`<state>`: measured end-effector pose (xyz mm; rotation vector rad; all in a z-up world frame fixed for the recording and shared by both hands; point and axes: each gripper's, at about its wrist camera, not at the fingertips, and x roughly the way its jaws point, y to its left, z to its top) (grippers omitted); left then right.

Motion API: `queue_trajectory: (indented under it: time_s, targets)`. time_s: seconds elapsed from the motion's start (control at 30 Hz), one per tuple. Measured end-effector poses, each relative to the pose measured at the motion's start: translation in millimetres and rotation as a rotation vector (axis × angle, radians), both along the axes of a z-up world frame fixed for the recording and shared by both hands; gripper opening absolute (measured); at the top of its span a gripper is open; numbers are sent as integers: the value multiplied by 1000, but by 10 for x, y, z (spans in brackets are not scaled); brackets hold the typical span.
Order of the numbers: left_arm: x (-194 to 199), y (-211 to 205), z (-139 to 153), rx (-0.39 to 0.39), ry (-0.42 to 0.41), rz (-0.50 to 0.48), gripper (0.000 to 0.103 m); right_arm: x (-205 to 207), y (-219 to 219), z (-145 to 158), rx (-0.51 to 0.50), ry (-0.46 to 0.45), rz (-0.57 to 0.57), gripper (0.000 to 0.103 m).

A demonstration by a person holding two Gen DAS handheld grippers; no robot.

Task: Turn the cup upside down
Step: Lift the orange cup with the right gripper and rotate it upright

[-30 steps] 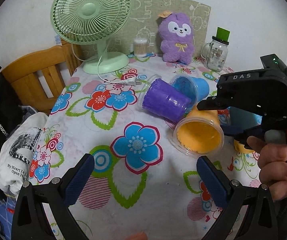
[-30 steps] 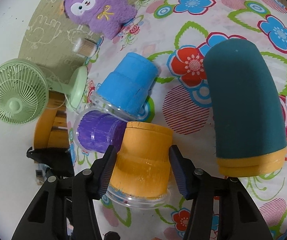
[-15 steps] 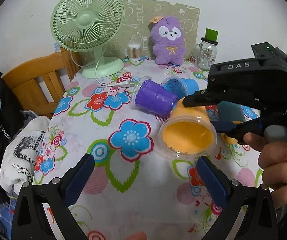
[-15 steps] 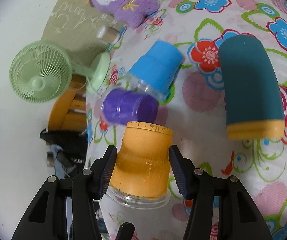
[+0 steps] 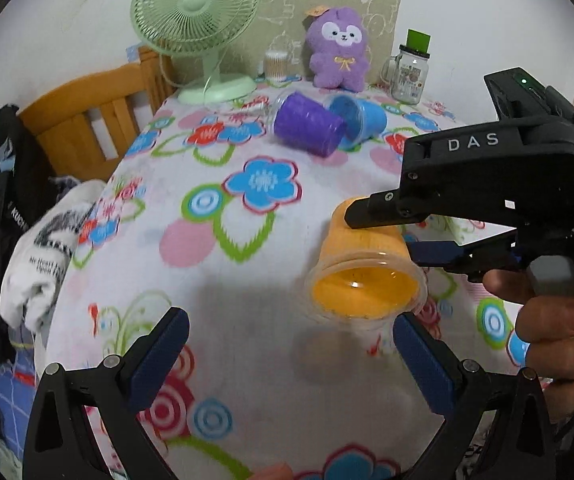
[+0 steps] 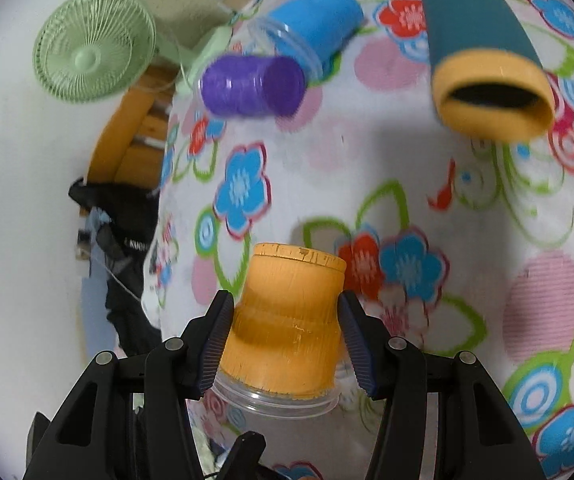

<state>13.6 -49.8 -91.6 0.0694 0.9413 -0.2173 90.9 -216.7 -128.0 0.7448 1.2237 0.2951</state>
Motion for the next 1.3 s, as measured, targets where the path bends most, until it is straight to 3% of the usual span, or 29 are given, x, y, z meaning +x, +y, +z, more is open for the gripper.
queue_trajectory:
  time_s: [0.3,0.57,0.7,0.73,0.83,0.9,1.1,1.3]
  targets:
    - [-214,-13,10,-24,10,20,103,-187,61,147,-12,-33,46,57]
    - [-340,-27,12,-22,17,17,103,-304,110,59,22,1,73,58]
    - [-357,-2,-5,-19,24,28,103,-320,123,27,-22,13,83,65]
    - [-356,8,-3,-20,25,33,103,-323,129,44,-35,6,94,74]
    - [-352,28,35,-25,18,37,103,-342,125,150,-73,-39,116,86]
    - [-347,22,78,-30,10,33,103,-361,113,249,-97,-79,133,88]
    - [-284,-24,229,-54,-13,2,103,-420,-194,404,-107,-134,96,88]
    - [-135,-148,364,-48,-24,-48,103,-478,-629,367,-126,-137,1,88]
